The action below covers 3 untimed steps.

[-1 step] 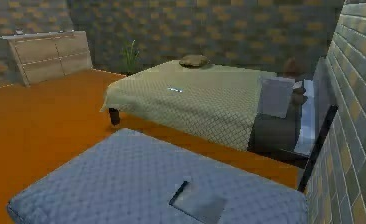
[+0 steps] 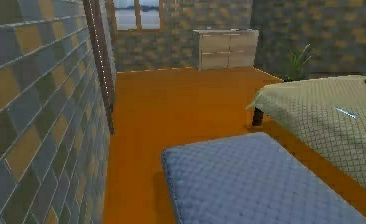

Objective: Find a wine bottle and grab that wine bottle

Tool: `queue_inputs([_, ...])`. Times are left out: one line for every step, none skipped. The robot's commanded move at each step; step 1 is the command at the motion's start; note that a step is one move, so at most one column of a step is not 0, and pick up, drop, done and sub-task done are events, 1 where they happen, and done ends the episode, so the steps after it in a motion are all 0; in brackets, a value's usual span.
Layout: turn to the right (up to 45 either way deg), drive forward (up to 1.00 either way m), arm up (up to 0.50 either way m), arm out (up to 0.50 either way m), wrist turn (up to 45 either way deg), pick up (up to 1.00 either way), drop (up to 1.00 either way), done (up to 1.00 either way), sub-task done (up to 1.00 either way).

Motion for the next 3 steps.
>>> queue_inputs([-15.0,0.0,0.0,0.0,0.0,0.0,0.0,0.0,0.0])
queue_inputs([0.0,1.0,0.0,0.0,0.0,0.0,0.0,0.0,0.0])
queue_inputs([0.0,1.0,0.0,0.0,0.0,0.0,0.0,0.0,0.0])
